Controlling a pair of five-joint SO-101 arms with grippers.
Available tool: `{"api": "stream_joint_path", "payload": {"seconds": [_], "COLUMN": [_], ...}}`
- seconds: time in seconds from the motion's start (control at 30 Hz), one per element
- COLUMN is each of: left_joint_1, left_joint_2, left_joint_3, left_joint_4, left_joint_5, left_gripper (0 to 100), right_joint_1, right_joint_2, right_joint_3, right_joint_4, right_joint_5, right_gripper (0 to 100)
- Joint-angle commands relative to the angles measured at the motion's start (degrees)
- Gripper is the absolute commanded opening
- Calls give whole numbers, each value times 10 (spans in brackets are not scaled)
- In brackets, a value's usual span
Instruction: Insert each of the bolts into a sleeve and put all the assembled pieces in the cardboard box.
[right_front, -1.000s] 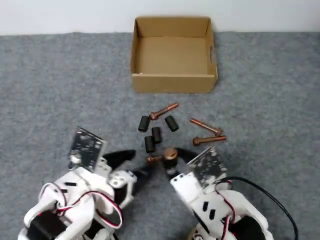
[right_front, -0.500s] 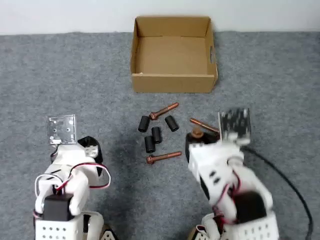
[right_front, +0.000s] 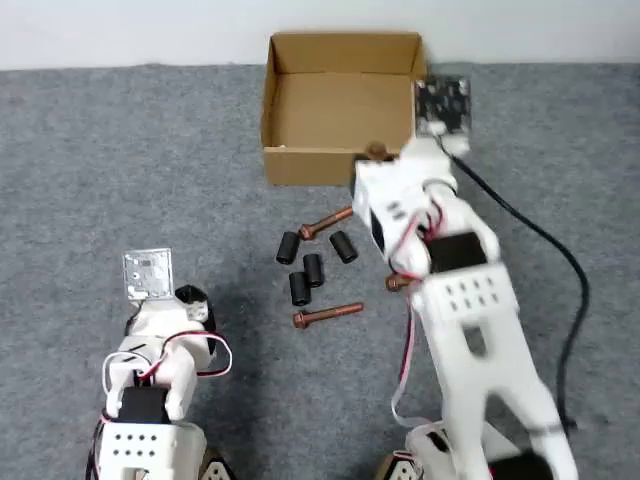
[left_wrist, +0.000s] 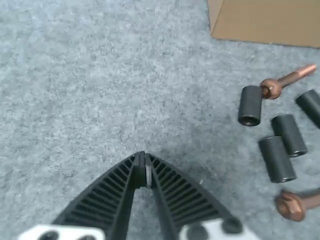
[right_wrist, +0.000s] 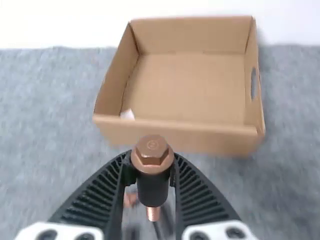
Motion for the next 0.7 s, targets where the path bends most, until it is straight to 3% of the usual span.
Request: {"api": "stream_joint_path", "payload": {"seconds": [0.0,0.47,0.67], "left_joint_1": [-3,-4,-6], "left_joint_2": [-4,-3,-1], "left_joint_3": [7,7,7], "left_joint_4": [-33,-33,-34], "left_joint_5": [-3,1,1], "left_gripper": [5,5,5], "right_joint_1": [6,38,53], "right_joint_2": [73,393,496], "right_joint_3": [-93,-416,-469], "right_joint_4": [-72,-87,-85], "right_joint_5": [-5,-5,-4], "right_gripper": [9,10,10]}}
